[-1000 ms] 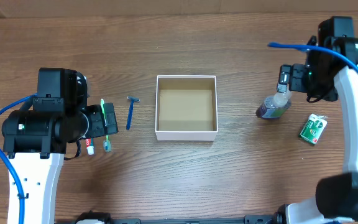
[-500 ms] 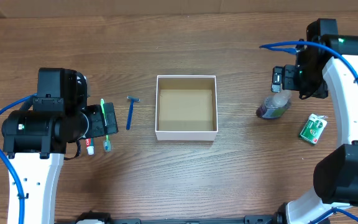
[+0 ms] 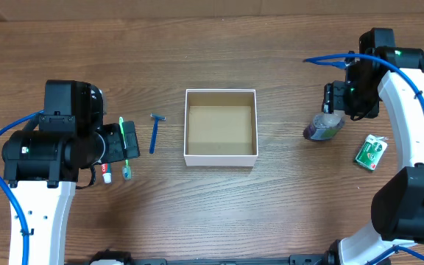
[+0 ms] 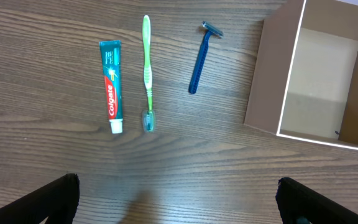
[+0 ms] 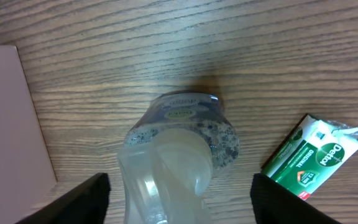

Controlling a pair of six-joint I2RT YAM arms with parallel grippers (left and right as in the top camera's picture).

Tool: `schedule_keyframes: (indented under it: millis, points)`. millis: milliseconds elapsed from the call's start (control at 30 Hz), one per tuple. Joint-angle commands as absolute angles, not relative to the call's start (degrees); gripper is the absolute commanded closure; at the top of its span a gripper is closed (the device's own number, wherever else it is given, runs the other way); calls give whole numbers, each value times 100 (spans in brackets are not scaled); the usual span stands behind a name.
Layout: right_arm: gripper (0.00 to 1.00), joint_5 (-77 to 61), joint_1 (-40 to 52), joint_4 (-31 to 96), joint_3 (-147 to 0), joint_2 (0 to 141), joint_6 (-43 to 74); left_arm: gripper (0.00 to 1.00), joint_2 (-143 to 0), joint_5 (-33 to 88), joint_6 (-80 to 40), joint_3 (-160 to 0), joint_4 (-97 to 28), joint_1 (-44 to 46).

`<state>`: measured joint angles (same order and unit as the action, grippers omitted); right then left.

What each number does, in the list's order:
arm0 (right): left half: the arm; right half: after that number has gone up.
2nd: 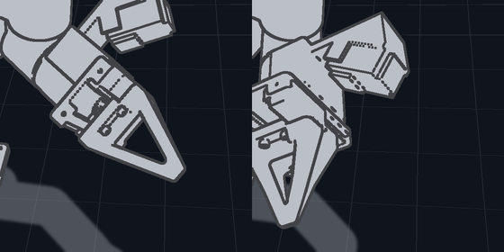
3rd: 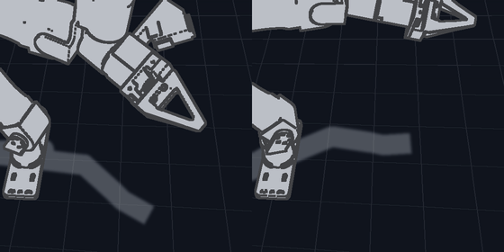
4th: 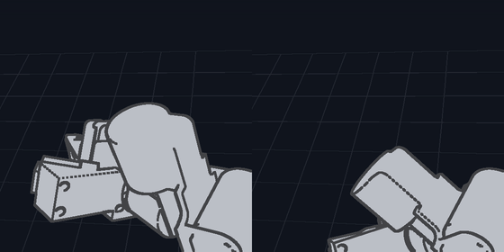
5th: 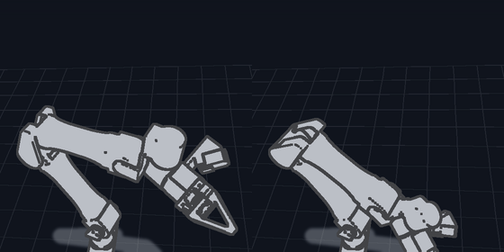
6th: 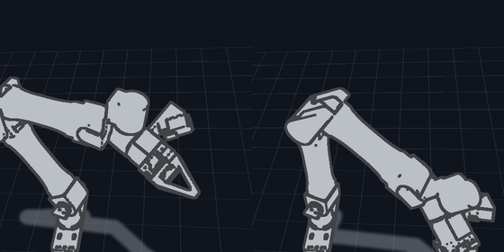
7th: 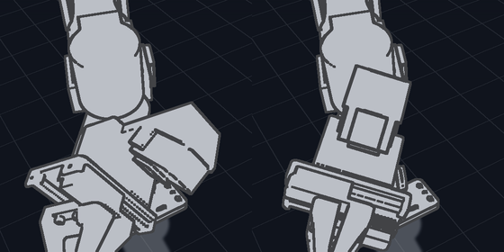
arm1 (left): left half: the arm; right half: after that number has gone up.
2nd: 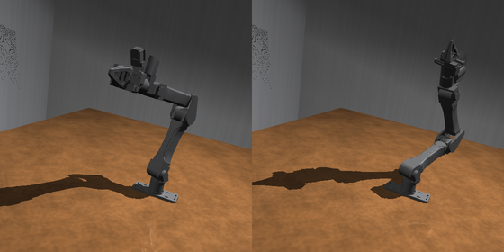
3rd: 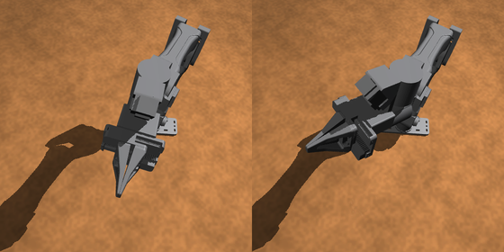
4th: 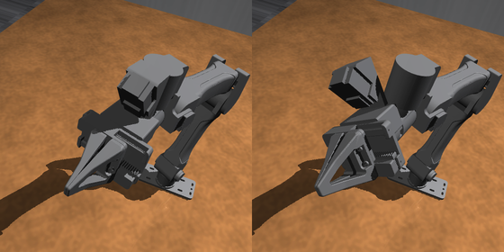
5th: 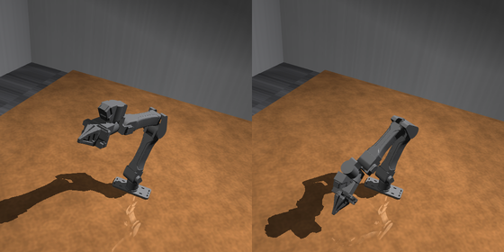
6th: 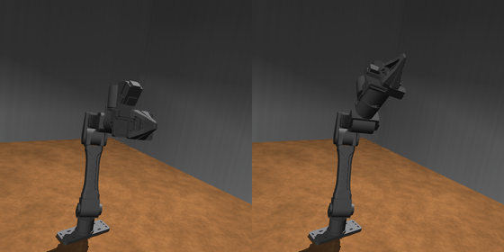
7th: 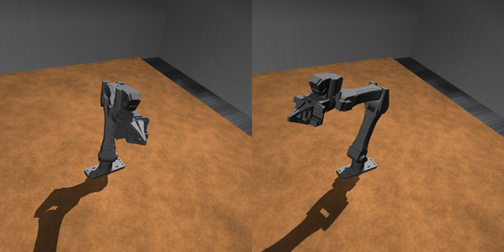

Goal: Pack container
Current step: 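Move the right gripper over the soap pump bottle and grasp it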

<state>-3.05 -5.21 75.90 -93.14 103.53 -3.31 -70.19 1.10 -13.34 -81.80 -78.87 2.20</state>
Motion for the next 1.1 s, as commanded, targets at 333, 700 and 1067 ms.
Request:
schedule_keyframes:
  millis: [333,700,1067]
  points:
    - [60,-381,-532,7594,-9297,10361,-344,0,-7006,128,-1238,-8320,-7865,189]
    - [71,-381,-532,7594,-9297,10361,-344,0,-7006,128,-1240,-8320,-7863,189]
    - [96,-458,-532,7542,-9310,10353,-301,0,-7006,128,-1240,-8320,-7863,189]
